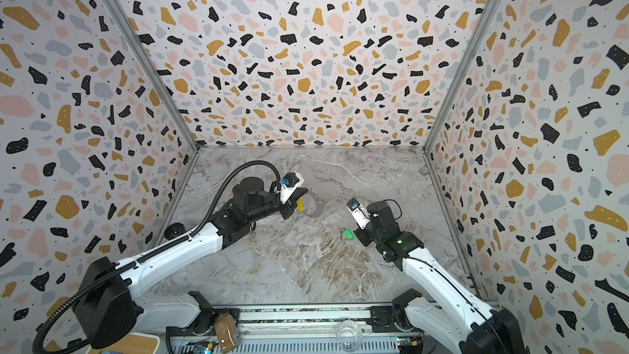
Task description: Remove the keys from the keyring
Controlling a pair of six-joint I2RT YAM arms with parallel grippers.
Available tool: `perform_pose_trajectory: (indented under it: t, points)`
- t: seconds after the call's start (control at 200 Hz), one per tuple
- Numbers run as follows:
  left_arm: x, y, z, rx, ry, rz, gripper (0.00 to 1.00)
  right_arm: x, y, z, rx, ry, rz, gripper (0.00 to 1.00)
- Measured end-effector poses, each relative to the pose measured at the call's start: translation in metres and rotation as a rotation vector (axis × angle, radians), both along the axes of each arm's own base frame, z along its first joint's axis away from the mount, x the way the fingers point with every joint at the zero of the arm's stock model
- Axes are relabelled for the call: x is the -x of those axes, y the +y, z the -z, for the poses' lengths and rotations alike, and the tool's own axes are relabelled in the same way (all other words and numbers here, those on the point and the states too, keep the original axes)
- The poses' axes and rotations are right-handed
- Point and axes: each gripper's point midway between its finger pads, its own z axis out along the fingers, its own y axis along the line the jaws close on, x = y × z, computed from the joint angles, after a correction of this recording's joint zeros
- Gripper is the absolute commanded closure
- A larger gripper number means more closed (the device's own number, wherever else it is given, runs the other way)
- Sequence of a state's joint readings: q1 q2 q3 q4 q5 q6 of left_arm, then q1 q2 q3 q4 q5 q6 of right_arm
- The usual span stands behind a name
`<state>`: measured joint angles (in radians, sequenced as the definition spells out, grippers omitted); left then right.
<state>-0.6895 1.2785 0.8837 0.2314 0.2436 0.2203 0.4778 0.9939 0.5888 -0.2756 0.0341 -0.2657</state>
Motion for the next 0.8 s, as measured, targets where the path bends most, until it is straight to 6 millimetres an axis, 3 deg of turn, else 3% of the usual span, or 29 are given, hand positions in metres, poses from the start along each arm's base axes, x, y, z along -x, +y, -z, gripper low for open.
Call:
perform_pose_trajectory:
  t: [0.08, 0.25, 0.4, 0.701, 0.796]
  points:
    - [0.002, 0.006, 0.002, -0.004, -0.003, -0.019, 1.0, 0.0, -0.007, 0.022, 0.027, 0.054, 0.028, 1.0]
    - [0.004, 0.016, 0.012, -0.018, 0.006, -0.048, 1.0, -0.011, -0.023, 0.043, 0.049, 0.086, 0.095, 1.0]
    - [0.004, 0.02, 0.022, -0.03, 0.025, -0.058, 1.0, -0.009, -0.033, 0.067, 0.088, 0.142, 0.123, 1.0]
    - [0.004, 0.02, 0.023, -0.021, 0.039, -0.066, 1.0, -0.008, -0.038, 0.097, 0.158, 0.22, 0.11, 0.96]
    - [0.004, 0.022, 0.026, -0.021, 0.047, -0.074, 1.0, -0.017, -0.035, 0.097, 0.166, 0.211, 0.102, 0.95]
